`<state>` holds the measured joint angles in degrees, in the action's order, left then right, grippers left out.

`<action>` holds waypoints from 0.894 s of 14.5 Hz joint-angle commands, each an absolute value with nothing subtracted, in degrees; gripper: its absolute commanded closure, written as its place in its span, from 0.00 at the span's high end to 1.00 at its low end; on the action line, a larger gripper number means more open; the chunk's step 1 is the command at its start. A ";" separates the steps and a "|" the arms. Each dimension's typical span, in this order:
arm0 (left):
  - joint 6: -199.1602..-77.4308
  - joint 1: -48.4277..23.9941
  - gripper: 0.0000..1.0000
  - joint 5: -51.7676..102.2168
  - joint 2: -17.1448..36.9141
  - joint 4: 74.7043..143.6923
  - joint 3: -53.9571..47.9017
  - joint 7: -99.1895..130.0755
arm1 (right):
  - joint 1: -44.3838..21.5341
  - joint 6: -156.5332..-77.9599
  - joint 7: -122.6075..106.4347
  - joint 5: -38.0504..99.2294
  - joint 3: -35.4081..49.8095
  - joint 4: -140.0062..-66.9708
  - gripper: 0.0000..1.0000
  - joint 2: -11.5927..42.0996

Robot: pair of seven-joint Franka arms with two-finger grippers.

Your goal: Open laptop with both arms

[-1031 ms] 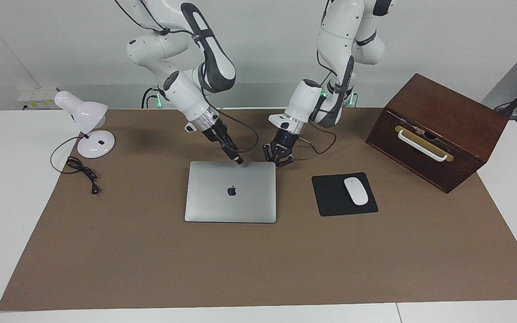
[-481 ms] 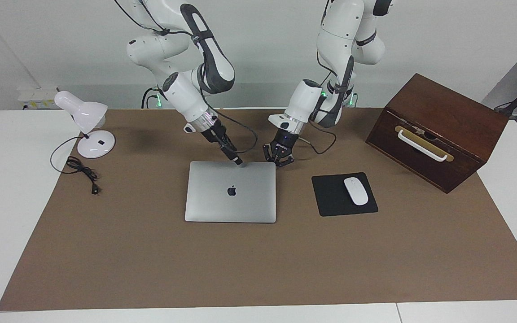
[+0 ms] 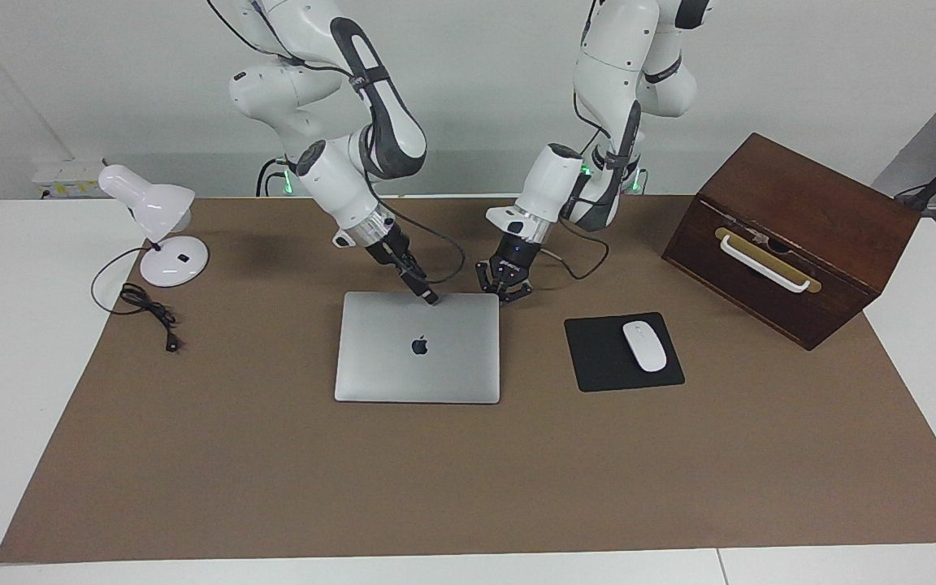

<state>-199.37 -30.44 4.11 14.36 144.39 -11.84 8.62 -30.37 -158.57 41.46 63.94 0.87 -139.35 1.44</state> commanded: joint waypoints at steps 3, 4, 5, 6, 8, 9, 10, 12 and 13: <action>-200.30 -31.29 0.00 5.19 17.05 143.35 -10.81 6.86 | -27.69 -158.64 34.11 65.48 0.97 -135.98 1.00 3.33; -200.30 -31.29 0.00 5.19 17.05 143.35 -10.81 6.77 | -27.16 -158.38 34.01 65.48 1.05 -135.18 1.00 3.60; -200.22 -31.29 0.00 5.27 17.05 143.35 -10.81 6.77 | -27.07 -158.29 34.01 65.48 1.05 -135.00 1.00 3.86; -200.30 -31.29 0.00 5.19 16.96 143.35 -10.81 6.77 | -27.07 -158.38 34.01 65.48 1.05 -134.91 1.00 3.95; -200.30 -31.29 0.00 5.19 16.96 143.35 -10.81 6.77 | -26.98 -158.64 33.93 65.48 0.97 -134.39 1.00 4.22; -200.22 -31.29 0.00 5.19 16.96 143.35 -10.81 6.77 | -26.98 -158.64 33.84 65.48 0.97 -133.69 1.00 4.48; -200.30 -31.29 0.00 5.19 16.96 143.35 -10.81 6.77 | -26.90 -158.64 33.49 65.48 0.97 -133.25 1.00 4.66; -200.21 -31.29 0.00 5.19 17.05 143.35 -10.72 6.59 | -26.63 -158.73 32.18 65.48 0.97 -132.19 1.00 5.18; -200.21 -31.29 0.00 5.19 17.05 143.35 -10.81 6.59 | -26.54 -158.73 31.38 65.48 0.97 -131.49 1.00 5.36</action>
<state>-199.39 -30.45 4.11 14.38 144.38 -11.83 8.47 -27.56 -158.59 35.14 63.94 0.72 -133.99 3.81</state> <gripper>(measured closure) 0.991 0.000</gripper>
